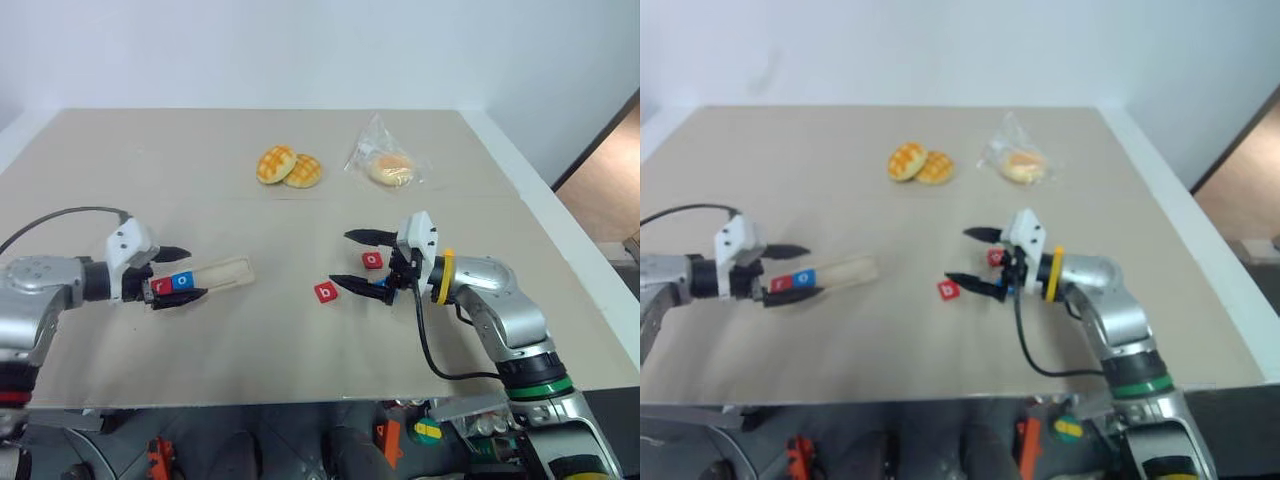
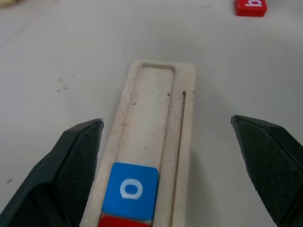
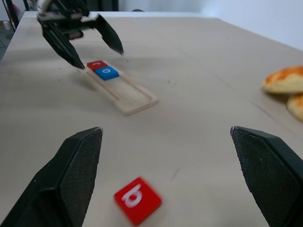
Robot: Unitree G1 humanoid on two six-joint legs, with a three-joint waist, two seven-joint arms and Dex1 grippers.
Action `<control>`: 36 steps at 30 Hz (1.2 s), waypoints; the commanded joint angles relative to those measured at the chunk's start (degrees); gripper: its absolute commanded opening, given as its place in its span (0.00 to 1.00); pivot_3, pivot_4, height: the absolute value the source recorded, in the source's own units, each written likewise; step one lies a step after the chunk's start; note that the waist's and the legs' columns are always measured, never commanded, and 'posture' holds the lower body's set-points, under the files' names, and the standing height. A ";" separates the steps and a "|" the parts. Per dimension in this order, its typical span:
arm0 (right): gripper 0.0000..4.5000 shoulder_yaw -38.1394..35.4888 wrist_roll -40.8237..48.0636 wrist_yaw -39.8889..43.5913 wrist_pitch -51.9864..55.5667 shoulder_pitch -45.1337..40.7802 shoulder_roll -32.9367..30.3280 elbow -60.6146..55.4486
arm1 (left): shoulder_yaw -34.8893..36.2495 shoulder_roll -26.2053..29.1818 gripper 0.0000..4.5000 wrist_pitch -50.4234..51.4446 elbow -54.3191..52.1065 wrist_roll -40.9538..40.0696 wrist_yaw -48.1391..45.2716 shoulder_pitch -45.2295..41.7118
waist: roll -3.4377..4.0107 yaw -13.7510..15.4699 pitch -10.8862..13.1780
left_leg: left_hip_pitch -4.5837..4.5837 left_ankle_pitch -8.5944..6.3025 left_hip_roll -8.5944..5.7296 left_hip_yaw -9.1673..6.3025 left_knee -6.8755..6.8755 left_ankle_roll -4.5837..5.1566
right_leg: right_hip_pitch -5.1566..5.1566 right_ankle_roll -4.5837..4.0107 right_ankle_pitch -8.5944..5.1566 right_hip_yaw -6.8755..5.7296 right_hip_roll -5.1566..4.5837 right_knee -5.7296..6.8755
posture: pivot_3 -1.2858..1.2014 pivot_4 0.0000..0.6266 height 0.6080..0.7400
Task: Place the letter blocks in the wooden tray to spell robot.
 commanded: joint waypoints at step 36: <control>1.00 -0.98 -1.98 0.13 -2.45 0.23 1.06 -1.85 | -9.89 -6.35 0.71 -20.57 36.13 18.00 -12.06 -17.38 | 0.05 -0.14 -0.02 | 0.03 0.22 0.09 -0.68 0.89 0.27 | 0.17 -0.09 0.04 -0.57 0.20 0.86 | 0.52 0.24 1.00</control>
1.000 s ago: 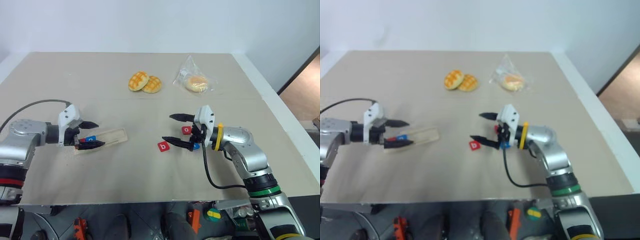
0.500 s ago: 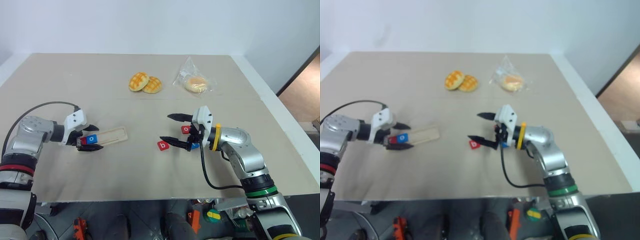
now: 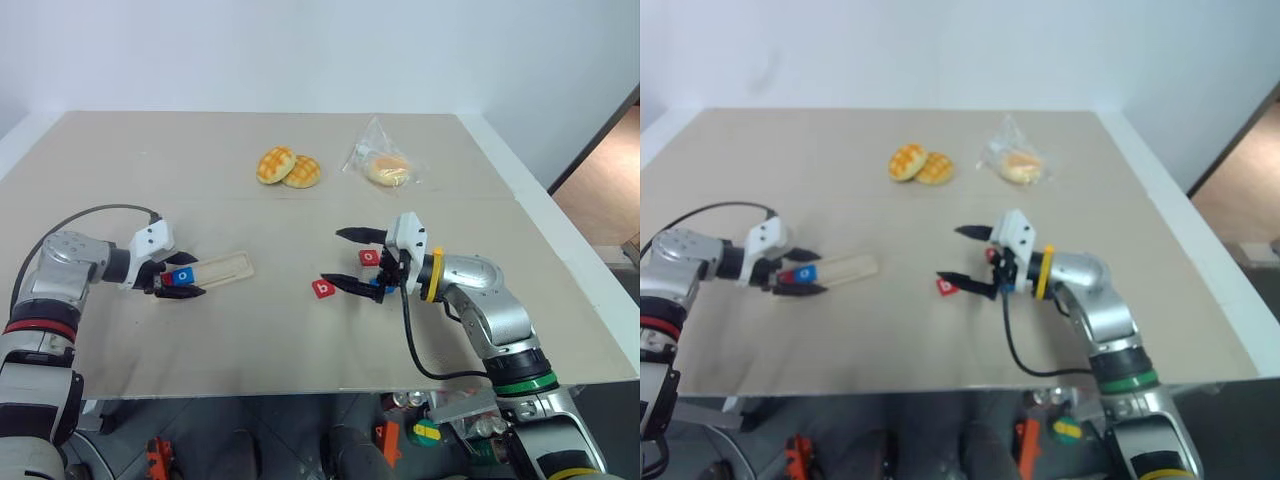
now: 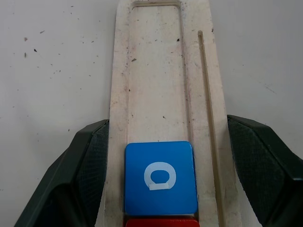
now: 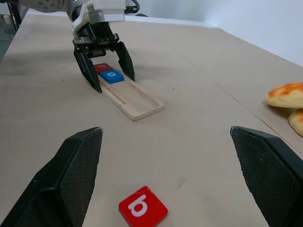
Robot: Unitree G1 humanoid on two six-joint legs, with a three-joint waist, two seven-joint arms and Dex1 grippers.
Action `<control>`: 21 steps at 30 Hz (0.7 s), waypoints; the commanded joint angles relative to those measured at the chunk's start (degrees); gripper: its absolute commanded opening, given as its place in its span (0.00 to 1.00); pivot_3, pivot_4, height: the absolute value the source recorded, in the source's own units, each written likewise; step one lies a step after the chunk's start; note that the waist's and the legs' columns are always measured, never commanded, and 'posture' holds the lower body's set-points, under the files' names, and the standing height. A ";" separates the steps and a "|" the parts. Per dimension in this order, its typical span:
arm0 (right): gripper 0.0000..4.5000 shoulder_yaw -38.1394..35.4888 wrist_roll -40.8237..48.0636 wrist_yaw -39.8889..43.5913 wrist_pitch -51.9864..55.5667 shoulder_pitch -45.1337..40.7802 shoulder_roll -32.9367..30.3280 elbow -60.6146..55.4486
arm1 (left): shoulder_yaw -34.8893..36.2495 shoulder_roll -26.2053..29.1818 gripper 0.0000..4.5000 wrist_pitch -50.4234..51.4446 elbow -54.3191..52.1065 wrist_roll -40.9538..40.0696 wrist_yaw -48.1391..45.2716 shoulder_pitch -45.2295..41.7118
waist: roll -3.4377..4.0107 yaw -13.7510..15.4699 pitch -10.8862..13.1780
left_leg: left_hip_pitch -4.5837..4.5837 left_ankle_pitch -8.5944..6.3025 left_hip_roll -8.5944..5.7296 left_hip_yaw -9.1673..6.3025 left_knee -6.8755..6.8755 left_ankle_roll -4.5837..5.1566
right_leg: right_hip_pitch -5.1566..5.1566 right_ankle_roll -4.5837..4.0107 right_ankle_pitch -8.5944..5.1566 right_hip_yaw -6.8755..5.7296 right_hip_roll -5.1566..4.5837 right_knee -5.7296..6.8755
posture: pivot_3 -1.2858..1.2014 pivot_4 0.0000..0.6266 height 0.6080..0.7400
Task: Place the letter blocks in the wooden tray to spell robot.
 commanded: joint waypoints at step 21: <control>1.00 -1.56 -1.09 -0.16 -2.26 -1.80 -0.35 1.15 | -11.55 -11.79 0.71 8.77 -19.63 6.44 -1.18 -3.90 | 0.02 0.37 0.01 | -0.09 0.02 -0.18 -0.23 0.10 0.01 | 0.16 0.15 -0.08 -0.15 -0.13 -0.03 | 0.52 0.24 1.00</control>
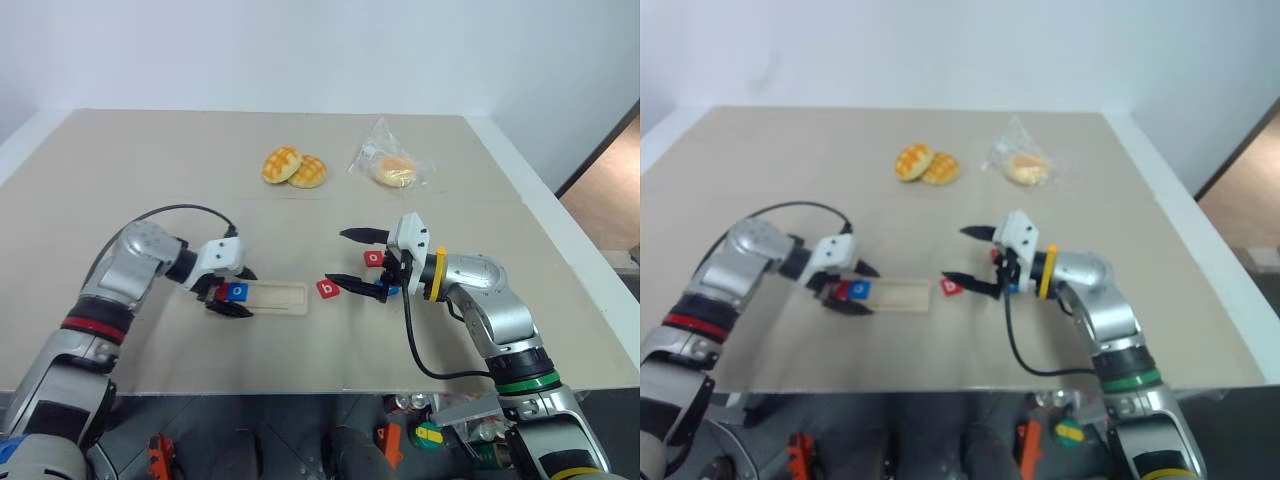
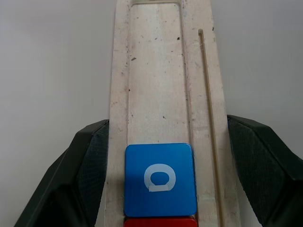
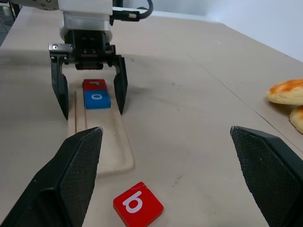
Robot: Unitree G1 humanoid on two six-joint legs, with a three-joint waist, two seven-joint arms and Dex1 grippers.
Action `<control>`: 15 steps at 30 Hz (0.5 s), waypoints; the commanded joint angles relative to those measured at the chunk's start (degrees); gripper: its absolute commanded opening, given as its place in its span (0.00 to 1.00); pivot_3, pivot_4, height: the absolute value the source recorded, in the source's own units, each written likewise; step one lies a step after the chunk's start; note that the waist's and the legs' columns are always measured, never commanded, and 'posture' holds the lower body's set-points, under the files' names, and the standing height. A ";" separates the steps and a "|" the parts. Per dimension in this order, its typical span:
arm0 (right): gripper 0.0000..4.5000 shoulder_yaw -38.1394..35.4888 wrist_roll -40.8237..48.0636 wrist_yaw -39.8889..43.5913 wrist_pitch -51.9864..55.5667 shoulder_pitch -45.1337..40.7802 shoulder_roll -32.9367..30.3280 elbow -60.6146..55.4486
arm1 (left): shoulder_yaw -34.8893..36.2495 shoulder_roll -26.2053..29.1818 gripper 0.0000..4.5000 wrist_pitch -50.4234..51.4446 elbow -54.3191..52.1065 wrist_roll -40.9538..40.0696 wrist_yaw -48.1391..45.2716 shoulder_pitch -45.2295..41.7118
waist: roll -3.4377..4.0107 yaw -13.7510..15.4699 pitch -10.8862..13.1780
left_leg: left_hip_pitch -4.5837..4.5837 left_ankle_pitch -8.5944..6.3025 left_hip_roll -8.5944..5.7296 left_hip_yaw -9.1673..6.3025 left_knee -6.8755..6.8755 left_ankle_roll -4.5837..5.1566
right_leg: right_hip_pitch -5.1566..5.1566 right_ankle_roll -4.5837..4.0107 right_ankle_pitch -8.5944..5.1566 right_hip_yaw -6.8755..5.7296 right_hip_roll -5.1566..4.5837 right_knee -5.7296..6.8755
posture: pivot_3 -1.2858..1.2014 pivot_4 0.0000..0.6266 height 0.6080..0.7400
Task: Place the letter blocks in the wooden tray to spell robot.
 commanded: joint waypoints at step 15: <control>1.00 -1.75 -0.40 -0.44 -1.63 -0.74 -0.22 -0.28 | -3.39 -9.78 0.71 -0.60 10.00 5.60 6.44 -10.79 | 0.02 -0.16 0.01 | 0.00 0.01 -0.04 -0.10 0.00 0.00 | 0.03 0.13 -0.07 -0.04 0.00 0.00 | 0.52 0.24 1.00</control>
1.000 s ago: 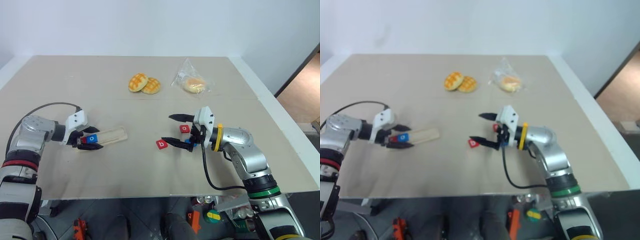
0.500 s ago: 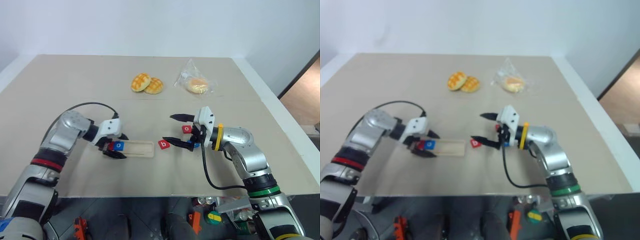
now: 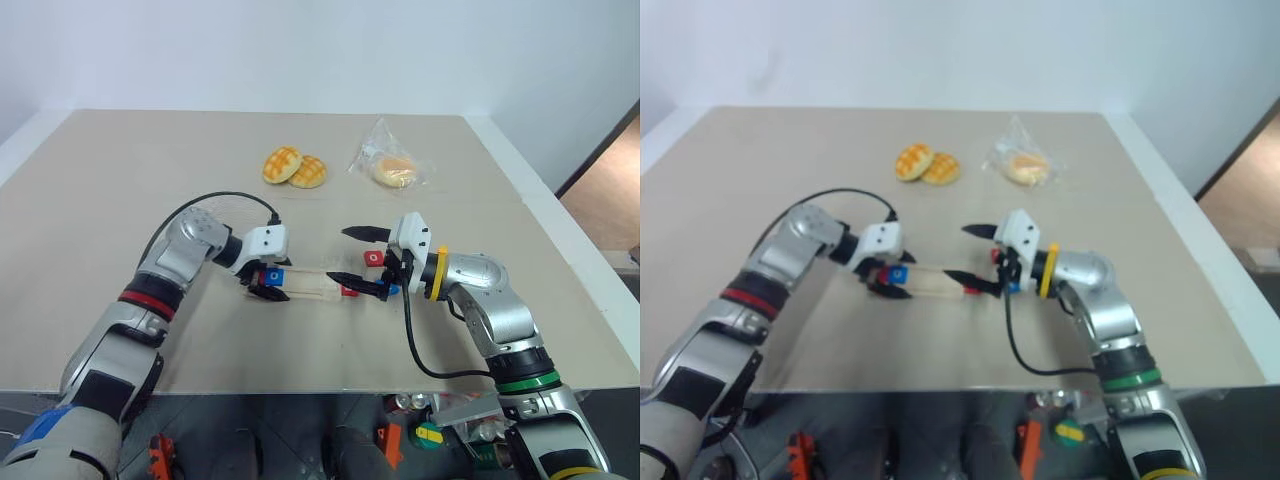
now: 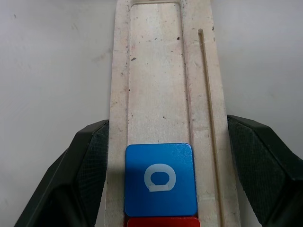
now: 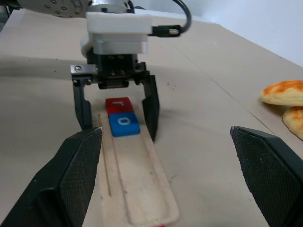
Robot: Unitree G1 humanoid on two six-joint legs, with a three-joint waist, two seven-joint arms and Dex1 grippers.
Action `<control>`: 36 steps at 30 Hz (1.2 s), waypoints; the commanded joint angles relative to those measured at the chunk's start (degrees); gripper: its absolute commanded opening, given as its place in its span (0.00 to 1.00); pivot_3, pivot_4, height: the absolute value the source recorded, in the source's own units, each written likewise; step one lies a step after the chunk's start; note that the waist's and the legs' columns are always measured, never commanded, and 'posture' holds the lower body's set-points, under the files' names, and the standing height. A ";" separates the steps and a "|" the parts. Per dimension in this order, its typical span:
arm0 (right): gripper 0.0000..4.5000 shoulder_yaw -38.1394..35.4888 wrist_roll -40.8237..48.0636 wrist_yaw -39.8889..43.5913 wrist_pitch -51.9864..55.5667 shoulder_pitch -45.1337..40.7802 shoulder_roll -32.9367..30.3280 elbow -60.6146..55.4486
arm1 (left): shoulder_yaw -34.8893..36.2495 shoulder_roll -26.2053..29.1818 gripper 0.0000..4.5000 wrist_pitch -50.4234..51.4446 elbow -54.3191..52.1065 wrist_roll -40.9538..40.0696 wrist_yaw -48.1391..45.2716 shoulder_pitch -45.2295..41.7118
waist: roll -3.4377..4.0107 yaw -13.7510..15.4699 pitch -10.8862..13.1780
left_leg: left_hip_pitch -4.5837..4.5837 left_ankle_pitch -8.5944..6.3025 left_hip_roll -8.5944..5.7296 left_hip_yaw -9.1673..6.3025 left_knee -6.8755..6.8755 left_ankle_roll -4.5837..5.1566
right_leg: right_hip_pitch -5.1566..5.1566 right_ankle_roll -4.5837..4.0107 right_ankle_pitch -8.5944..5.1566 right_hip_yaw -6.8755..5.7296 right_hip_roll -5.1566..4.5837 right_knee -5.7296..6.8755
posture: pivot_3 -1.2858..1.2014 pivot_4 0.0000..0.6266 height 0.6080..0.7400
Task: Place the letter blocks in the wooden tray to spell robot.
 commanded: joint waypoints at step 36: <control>1.00 -2.03 -1.29 3.67 -5.00 -4.45 -2.88 8.98 | 3.51 1.50 0.99 8.07 -7.23 -2.47 0.91 -2.60 | 0.04 -0.16 0.03 | 0.00 0.00 0.02 -0.06 -0.03 0.00 | -0.01 0.00 -0.02 -0.04 0.01 0.00 | 0.52 0.24 1.00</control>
